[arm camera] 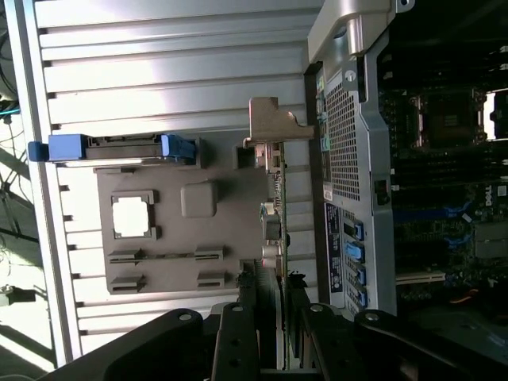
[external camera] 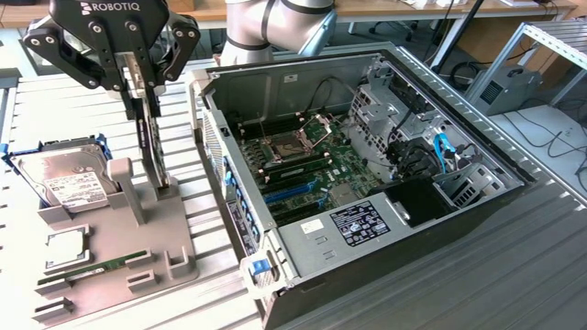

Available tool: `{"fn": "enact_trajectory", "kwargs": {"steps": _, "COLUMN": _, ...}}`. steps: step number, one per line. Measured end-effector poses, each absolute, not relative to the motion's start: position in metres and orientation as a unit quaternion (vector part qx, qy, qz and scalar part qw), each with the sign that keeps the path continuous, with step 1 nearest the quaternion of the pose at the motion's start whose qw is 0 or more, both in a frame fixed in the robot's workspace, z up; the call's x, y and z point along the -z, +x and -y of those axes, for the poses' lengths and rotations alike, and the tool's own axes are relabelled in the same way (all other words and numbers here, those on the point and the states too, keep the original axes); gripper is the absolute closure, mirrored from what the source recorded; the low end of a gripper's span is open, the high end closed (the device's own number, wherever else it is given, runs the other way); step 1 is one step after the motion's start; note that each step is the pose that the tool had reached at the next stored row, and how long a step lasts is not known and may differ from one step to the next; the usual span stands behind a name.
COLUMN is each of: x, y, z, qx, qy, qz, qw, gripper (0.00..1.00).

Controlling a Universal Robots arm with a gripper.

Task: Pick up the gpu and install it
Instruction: 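Pick up the gpu and move the gpu toward the slot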

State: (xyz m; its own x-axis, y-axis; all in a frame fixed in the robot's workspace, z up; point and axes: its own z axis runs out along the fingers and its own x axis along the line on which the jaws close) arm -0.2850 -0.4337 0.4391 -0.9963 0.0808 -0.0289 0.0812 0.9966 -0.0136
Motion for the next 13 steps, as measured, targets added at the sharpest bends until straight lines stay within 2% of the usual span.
{"fn": "enact_trajectory", "kwargs": {"steps": 13, "x": -0.4391, "y": -0.2802, "z": 0.4337, "qx": 0.007, "qy": 0.041, "qz": -0.999, "qw": 0.014, "gripper": 0.73}}
